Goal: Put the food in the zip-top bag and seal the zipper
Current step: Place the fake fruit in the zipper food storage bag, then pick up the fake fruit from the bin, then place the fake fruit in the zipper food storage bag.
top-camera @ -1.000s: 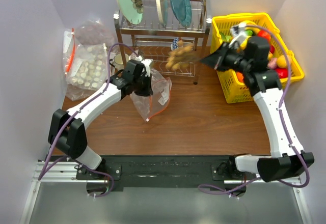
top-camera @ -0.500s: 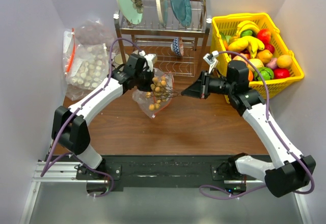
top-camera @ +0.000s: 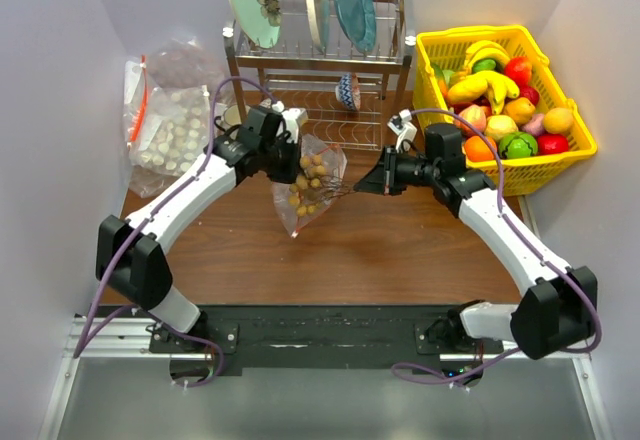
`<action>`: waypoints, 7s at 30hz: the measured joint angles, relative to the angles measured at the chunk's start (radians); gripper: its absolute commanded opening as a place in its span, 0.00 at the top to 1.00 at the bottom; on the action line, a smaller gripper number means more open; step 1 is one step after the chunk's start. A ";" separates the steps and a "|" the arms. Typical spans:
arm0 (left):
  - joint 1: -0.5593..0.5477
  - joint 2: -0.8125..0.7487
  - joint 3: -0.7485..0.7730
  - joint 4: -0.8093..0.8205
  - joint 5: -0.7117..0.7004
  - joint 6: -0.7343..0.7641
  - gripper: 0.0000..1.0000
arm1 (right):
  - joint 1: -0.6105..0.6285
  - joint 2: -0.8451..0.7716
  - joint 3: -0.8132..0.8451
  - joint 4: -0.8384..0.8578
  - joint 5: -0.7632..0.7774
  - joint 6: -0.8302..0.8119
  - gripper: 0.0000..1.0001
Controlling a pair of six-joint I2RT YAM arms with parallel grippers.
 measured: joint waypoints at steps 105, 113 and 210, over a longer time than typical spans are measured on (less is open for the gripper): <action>-0.042 -0.112 -0.066 0.117 -0.135 0.052 1.00 | 0.201 0.088 0.621 -0.424 0.768 -0.157 0.48; -0.032 -0.144 0.012 0.039 -0.216 0.066 1.00 | -0.025 0.159 0.727 -0.475 0.775 -0.161 0.49; -0.032 0.018 0.117 -0.005 -0.060 0.095 1.00 | 0.116 0.109 0.186 0.031 0.095 0.037 0.55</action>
